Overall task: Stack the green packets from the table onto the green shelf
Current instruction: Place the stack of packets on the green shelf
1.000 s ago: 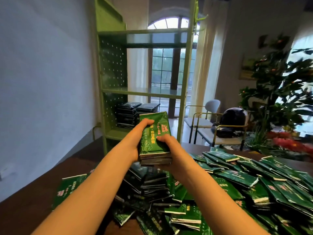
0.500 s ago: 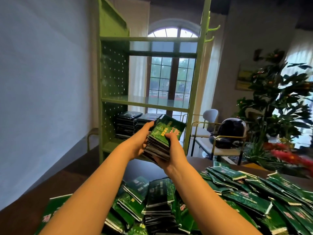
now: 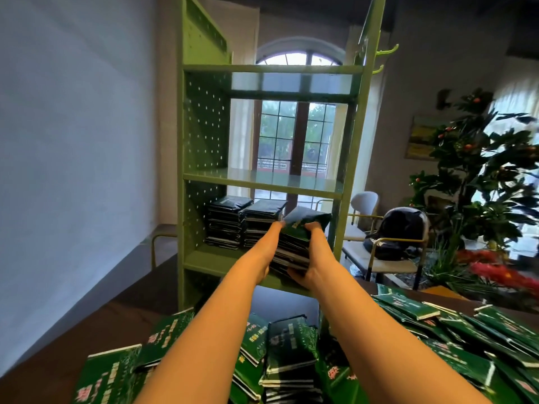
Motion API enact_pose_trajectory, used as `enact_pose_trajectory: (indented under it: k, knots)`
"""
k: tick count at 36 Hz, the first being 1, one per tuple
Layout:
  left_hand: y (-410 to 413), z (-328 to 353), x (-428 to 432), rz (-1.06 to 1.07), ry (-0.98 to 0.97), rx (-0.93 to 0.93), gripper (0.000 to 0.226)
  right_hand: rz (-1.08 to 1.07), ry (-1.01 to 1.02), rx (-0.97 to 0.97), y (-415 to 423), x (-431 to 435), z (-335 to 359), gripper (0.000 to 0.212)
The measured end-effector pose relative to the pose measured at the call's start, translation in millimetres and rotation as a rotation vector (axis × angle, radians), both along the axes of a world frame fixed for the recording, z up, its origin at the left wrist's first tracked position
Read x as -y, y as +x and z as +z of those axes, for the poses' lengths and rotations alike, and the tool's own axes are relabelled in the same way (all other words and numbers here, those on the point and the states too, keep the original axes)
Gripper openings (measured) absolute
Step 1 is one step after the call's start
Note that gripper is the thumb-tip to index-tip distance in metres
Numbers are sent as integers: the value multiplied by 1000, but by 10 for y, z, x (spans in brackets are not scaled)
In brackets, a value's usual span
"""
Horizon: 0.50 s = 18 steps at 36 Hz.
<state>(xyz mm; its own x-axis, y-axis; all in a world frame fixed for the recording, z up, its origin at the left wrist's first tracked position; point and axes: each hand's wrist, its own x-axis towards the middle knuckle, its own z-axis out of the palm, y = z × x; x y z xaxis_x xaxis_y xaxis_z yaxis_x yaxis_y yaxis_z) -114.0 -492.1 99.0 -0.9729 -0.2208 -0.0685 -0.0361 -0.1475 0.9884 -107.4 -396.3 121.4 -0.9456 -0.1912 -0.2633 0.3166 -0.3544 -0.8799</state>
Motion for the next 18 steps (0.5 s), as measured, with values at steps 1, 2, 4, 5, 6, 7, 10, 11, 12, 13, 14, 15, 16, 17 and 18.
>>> enact_pose_trajectory:
  k: [1, 2, 4, 5, 6, 7, 10, 11, 12, 13, 14, 15, 16, 17, 18]
  knots:
    - [-40, -16, -5, 14, 6, 5, 99, -3, 3, -2, -11, 0, 5, 45]
    - [-55, -15, -17, 34, 5, 15, 97, -12, 7, -11, -29, 8, 6, 46]
    - [-10, 33, -84, 56, -3, 18, 82, -40, 3, -36, -54, 20, -1, 48]
    - [18, 66, -115, 68, -8, 21, 76, -61, -1, -42, -62, 29, -5, 48]
    - [10, 85, -126, 73, -10, 32, 73, -79, -4, -48, -70, 40, -3, 48]
    - [10, 98, -139, 74, -5, 38, 69, -98, -20, -50, -73, 53, -1, 50]
    - [-57, 80, -164, 93, 1, 51, 73, -157, -100, -30, -91, 104, -9, 57]
    - [-84, 69, -171, 100, -5, 59, 79, -169, -122, -24, -80, 115, -7, 59]
    - [-133, 47, -170, 112, -7, 64, 82, -180, -134, -21, -77, 119, -2, 59]
    - [-152, 47, -176, 126, -18, 76, 79, -188, -143, -17, -75, 121, 22, 57]
    - [-139, 66, -194, 132, -22, 82, 74, -189, -144, -15, -72, 110, 49, 55]
    - [-116, 95, -208, 137, -19, 91, 71, -185, -144, -8, -72, 98, 87, 53]
    - [-104, 118, -218, 140, -2, 98, 70, -177, -134, -5, -79, 83, 117, 52]
    - [-124, 121, -226, 142, 20, 99, 70, -177, -126, -5, -80, 73, 139, 51]
    - [-180, 117, -227, 152, 35, 96, 72, -179, -105, -23, -103, 73, 147, 49]
